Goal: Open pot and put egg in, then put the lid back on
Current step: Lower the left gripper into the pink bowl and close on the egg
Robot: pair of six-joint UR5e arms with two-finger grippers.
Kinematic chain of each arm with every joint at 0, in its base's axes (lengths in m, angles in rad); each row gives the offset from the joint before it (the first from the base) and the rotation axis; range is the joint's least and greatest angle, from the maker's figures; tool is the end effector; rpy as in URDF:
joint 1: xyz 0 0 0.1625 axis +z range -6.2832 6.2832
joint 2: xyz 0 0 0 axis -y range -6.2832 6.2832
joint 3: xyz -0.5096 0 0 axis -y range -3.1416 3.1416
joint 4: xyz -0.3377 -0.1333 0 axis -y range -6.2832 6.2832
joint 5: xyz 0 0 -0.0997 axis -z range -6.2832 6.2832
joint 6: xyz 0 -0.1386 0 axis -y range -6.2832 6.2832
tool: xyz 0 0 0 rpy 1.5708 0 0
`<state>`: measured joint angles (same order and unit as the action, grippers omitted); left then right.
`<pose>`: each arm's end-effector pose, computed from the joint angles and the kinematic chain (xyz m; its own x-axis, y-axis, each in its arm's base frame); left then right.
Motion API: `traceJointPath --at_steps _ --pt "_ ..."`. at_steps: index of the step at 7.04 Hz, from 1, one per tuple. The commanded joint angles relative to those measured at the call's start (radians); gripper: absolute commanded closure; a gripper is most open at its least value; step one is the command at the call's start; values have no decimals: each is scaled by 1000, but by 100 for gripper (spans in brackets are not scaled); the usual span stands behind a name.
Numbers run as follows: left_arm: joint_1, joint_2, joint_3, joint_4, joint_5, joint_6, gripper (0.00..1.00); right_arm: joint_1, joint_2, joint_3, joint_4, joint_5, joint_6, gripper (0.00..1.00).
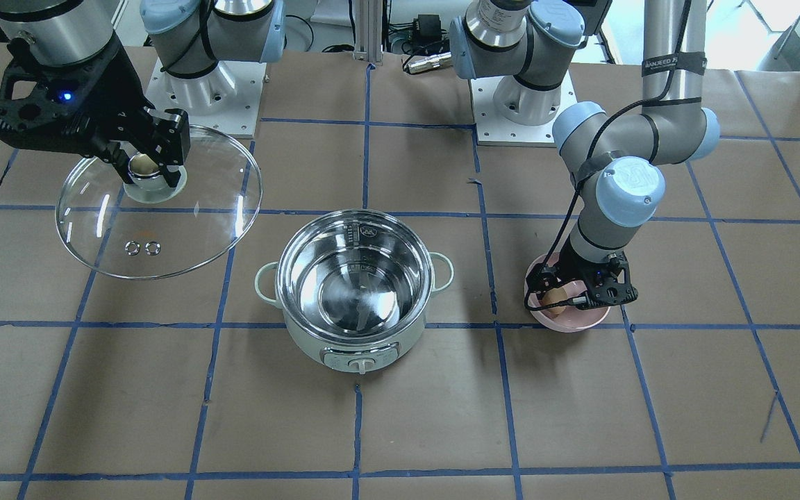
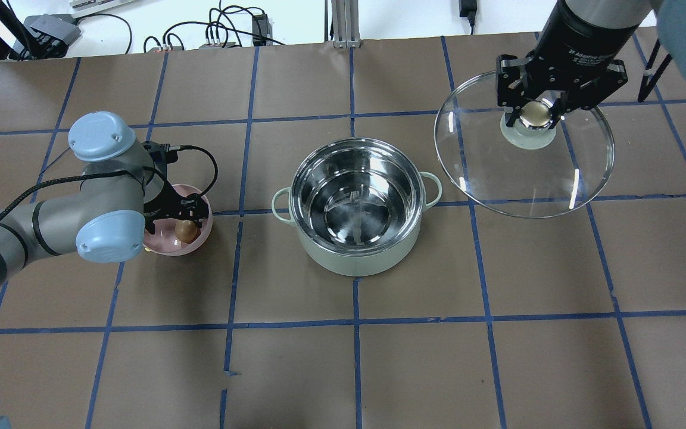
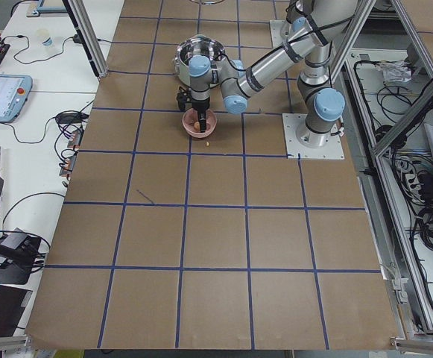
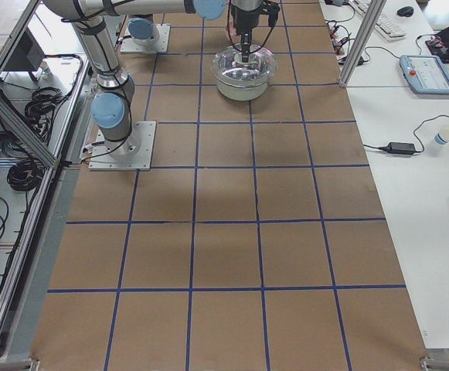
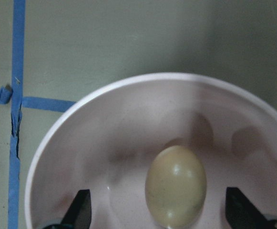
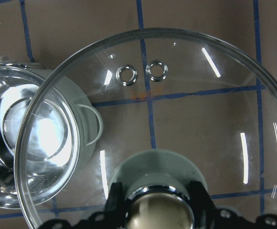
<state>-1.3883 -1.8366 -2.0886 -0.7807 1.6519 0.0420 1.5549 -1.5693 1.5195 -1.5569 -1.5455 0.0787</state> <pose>-0.0341 -0.4880 0.2783 -0.9868 -0.1400 -0.0812 -0.1402 0.9901 -0.0031 0.1298 -0.4448 0.5540 -0.9952 0.0935 -0.0280 0.0944 0.9950 -0.0338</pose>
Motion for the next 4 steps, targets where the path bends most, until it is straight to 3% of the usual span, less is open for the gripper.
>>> traceJointPath --at_steps 1,4 --pt "5 -1 -4 3 -30 -4 2 -1 0 2 3 -1 -28 100" --pt "5 -7 -1 3 -34 -7 2 -2 0 5 23 -1 -31 100"
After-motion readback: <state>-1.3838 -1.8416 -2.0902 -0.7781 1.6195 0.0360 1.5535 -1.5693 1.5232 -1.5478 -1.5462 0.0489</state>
